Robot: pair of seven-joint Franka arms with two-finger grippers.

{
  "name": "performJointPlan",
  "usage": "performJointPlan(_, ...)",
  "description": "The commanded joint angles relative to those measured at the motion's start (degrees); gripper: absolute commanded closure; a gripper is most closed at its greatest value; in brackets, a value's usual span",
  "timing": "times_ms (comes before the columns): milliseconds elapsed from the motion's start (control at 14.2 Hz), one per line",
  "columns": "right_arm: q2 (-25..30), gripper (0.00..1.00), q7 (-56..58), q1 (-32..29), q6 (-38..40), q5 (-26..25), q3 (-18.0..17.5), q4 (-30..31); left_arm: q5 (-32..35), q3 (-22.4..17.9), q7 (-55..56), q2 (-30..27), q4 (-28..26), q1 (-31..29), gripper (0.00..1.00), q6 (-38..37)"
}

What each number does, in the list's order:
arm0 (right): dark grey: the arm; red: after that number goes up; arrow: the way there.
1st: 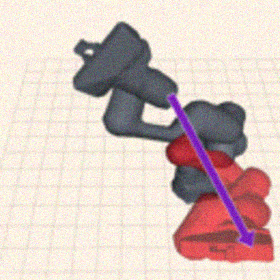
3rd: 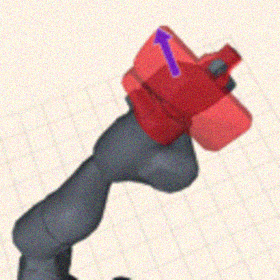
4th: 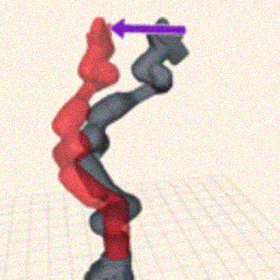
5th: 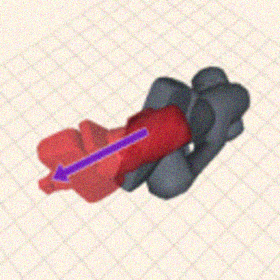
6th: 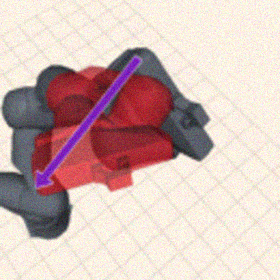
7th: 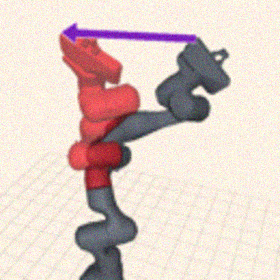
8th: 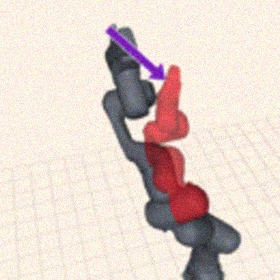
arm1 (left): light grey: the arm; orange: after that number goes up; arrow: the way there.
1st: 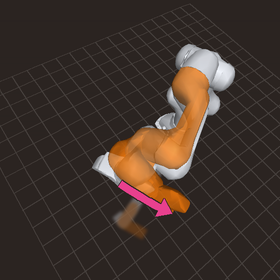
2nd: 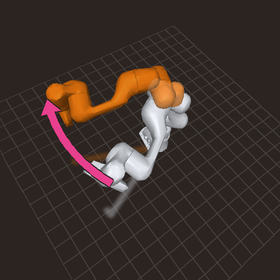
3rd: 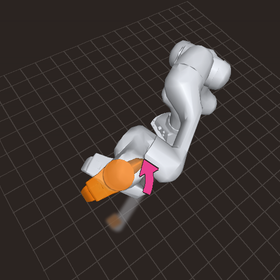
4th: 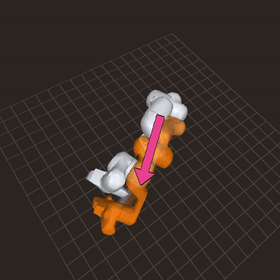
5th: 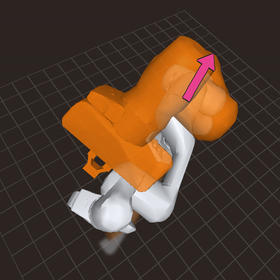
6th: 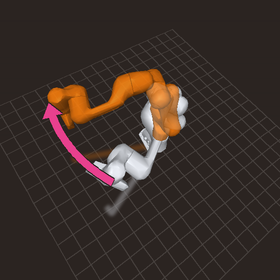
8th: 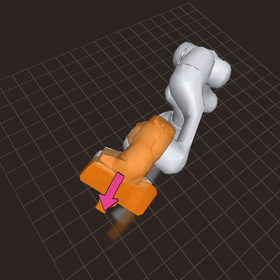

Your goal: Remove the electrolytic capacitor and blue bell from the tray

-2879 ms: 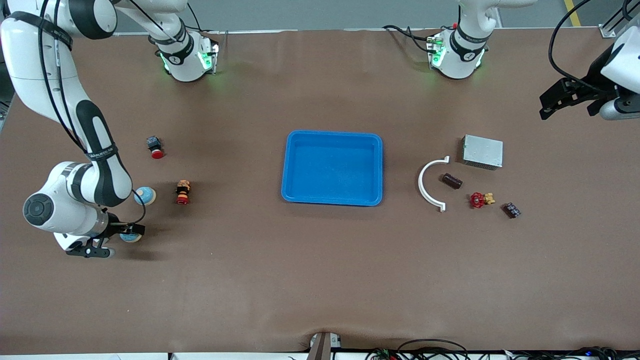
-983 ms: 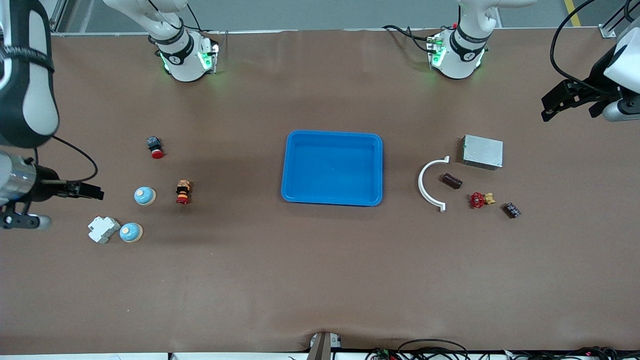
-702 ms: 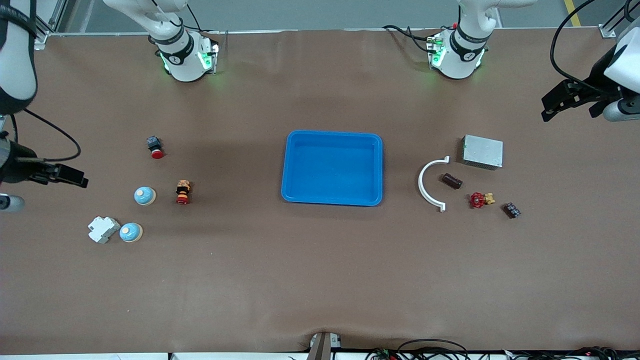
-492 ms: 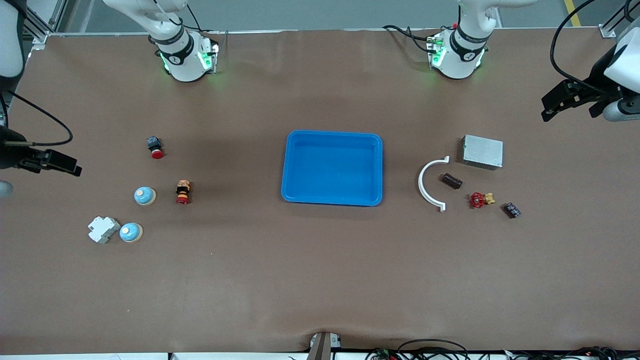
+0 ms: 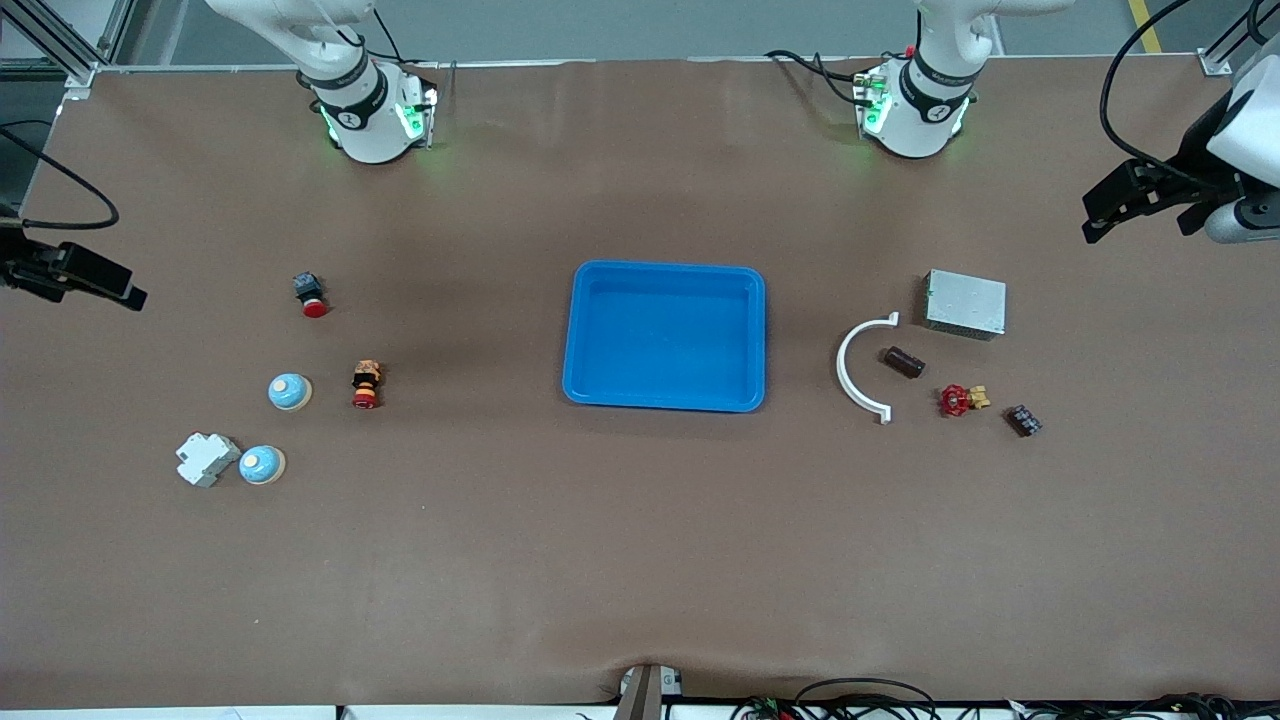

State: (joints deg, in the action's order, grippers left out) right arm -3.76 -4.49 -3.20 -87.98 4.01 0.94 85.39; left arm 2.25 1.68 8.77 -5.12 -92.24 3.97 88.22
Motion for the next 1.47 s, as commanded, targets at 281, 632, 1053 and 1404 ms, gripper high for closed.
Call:
performJointPlan(281,2.70,0.00,-0.60,0.74,4.39,0.39,-0.15,0.13,-1.28,-0.09,-0.24,0.11,0.13,-0.19,0.00,1.69)
performJointPlan(632,3.50,0.00,2.21,0.74,5.27,-1.02,-0.06,0.13,-1.19,-0.18,-0.24,0.02,0.13,-0.19,0.00,1.87)
performJointPlan(1053,3.67,0.00,2.12,0.74,5.36,-1.02,-0.15,0.30,-1.28,0.08,-1.56,-0.33,0.22,-0.19,0.00,0.55)
performJointPlan(1404,3.67,0.00,2.03,0.74,5.36,-1.02,-0.15,0.39,-1.28,0.08,-1.47,-0.51,0.92,-0.19,0.00,-1.47)
